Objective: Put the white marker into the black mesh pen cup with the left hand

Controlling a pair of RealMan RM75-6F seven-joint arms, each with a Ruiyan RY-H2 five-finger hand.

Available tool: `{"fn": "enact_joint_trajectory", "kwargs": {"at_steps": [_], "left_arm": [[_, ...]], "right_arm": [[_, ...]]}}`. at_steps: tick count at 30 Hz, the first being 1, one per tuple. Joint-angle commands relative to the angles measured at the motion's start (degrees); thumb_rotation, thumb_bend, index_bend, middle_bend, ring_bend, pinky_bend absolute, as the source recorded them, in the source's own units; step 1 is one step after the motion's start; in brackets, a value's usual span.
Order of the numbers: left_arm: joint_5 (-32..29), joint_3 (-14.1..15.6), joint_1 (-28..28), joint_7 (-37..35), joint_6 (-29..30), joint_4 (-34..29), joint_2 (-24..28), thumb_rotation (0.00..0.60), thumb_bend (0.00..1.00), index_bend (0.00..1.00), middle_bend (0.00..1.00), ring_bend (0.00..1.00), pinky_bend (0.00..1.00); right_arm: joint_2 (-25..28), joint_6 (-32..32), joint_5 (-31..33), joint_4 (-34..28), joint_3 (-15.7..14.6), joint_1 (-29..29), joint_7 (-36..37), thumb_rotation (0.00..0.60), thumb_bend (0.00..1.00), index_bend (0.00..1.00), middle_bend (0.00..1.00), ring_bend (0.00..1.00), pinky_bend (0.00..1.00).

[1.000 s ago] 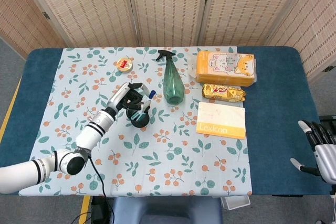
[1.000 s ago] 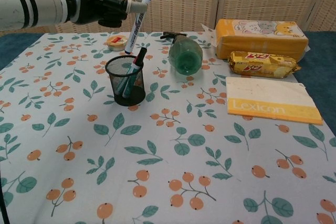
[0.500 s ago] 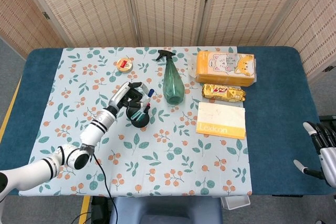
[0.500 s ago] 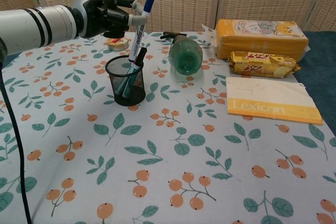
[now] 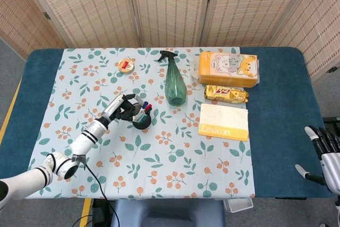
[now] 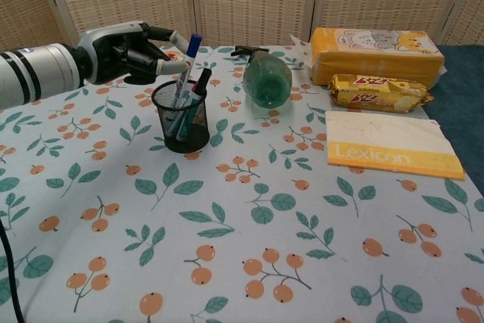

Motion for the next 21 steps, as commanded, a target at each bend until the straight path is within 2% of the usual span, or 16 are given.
{"fn": "enact_joint_trajectory", "kwargs": {"at_steps": [1,6,10,13,15,16,18,19,20,21], "left_arm": [[0.98,0.9,0.63,0.24,1.37,-0.32,1.1,0.6,0.23,0.25,1.0,0.94,0.98],[2.18,2.17,1.73,1.84,3.0,-4.38,5.26,0.6,0.21,0.13,0.97,0.87,0.94],[5.18,5.98,3.91,12.39,3.97,-11.91,14.89,0.6,0.19,0.04,0.87,0.76,0.85],[4.83,9.48,7.45,29.05,4.01,-22.55,26.48,0.6,0.18,0.0,0.69,0.57,0.75],[2.17,10.67,10.48,40.69,5.51,-29.18,32.56,0.6,0.17,0.0,0.52,0.4,0.67],[0.4,11.06,12.49,46.89,7.52,-32.36,34.93,0.6,0.17,0.0,0.47,0.35,0.65],[-3.37,11.94,18.19,61.42,15.33,-38.63,38.16,0.6,0.17,0.0,0.36,0.27,0.61],[-4.58,12.14,20.42,66.52,18.9,-40.66,38.37,0.6,0.17,0.0,0.32,0.25,0.6],[-5.08,12.71,24.25,73.59,25.46,-42.06,37.97,0.6,0.17,0.0,0.29,0.23,0.57],[-4.87,13.08,26.83,77.74,29.96,-42.44,36.94,0.6,0.17,0.0,0.26,0.2,0.54]], "right_arm": [[-0.28,0.4,-0.42,-0.23,-0.15,-0.23,-0.67,0.6,0.18,0.02,0.05,0.04,0.0],[-0.51,0.47,-0.67,-0.28,-0.21,-0.3,-1.49,0.6,0.18,0.02,0.05,0.04,0.0],[-0.48,0.19,-0.44,-0.23,-0.07,-0.18,-1.38,0.6,0.18,0.02,0.05,0.04,0.0],[-0.53,0.29,-0.48,-0.19,0.02,-0.17,-1.44,0.6,0.18,0.02,0.05,0.04,0.0],[-0.61,0.23,-0.31,-0.26,0.1,-0.17,-1.61,0.6,0.18,0.02,0.05,0.04,0.0],[-0.67,0.1,-0.22,-0.33,0.14,-0.12,-1.78,0.6,0.18,0.02,0.05,0.04,0.0],[-0.89,-0.46,0.03,-0.49,0.16,0.08,-2.54,0.6,0.18,0.02,0.05,0.04,0.0],[-1.0,-0.73,0.2,-0.57,0.2,0.18,-2.98,0.6,0.18,0.02,0.05,0.04,0.0],[-1.22,-1.41,0.7,-0.7,0.32,0.42,-3.87,0.6,0.18,0.02,0.05,0.04,0.0],[-1.39,-1.82,1.17,-0.86,0.46,0.57,-4.5,0.6,0.18,0.02,0.05,0.04,0.0]]}}
